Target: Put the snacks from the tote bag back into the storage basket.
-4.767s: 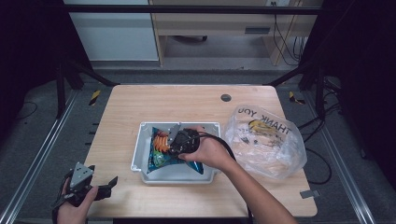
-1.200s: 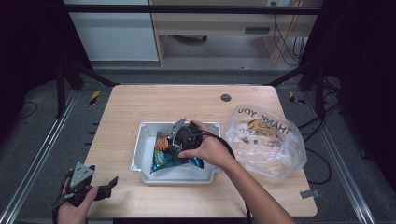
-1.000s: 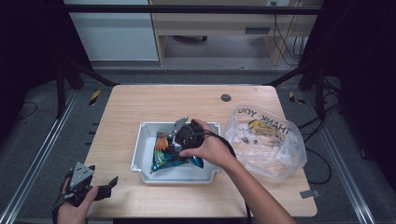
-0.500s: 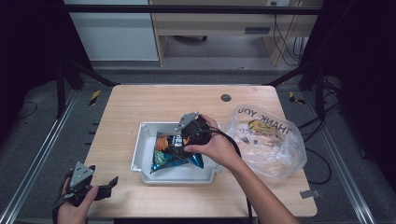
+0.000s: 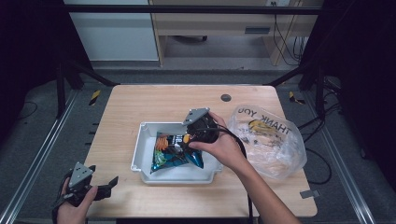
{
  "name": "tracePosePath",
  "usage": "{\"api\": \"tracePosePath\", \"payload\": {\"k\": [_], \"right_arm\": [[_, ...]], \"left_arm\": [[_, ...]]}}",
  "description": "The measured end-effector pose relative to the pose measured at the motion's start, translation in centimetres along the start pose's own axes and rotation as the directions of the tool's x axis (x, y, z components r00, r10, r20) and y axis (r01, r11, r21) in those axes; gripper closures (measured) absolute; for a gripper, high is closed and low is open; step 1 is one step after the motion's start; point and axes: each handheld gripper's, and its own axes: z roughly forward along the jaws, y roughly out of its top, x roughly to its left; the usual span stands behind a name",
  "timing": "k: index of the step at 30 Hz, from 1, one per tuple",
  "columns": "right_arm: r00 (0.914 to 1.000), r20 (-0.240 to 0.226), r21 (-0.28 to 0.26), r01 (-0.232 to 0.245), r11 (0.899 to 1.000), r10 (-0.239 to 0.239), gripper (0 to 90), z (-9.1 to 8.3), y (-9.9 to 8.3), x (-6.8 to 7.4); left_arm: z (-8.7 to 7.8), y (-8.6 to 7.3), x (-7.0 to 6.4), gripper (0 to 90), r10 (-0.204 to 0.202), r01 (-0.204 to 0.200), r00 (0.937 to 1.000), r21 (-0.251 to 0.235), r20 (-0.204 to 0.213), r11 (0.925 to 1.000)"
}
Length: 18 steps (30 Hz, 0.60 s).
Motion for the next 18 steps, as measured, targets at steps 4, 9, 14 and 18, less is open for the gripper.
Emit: {"api": "tracePosePath", "payload": {"k": [4,9,14,18], "right_arm": [[1.0,0.005,-0.007,0.004,1.0,-0.004,8.1,-0.7,0.2,0.1],[0.9996,0.027,-0.038,-0.002,0.999,0.003,8.1,-2.2,0.5,-0.2],[0.9991,0.039,-0.047,-0.013,0.999,0.015,8.1,-3.0,0.6,-0.3],[0.9981,0.055,-0.058,-0.023,0.998,0.026,8.1,-3.9,0.5,-0.5]], "left_arm": [[0.0,0.0,0.0,4.1,-0.001,0.001,1.0,0.0,0.001,1.0],[-0.1,-0.1,0.1,4.1,-0.009,0.009,1.0,-0.008,0.001,0.9999],[-0.2,-0.2,0.1,4.1,-0.01,0.01,0.9999,-0.005,-0.008,0.9999],[-0.2,-0.3,0.2,4.1,-0.018,0.018,0.9997,-0.003,-0.016,0.9998]]}}
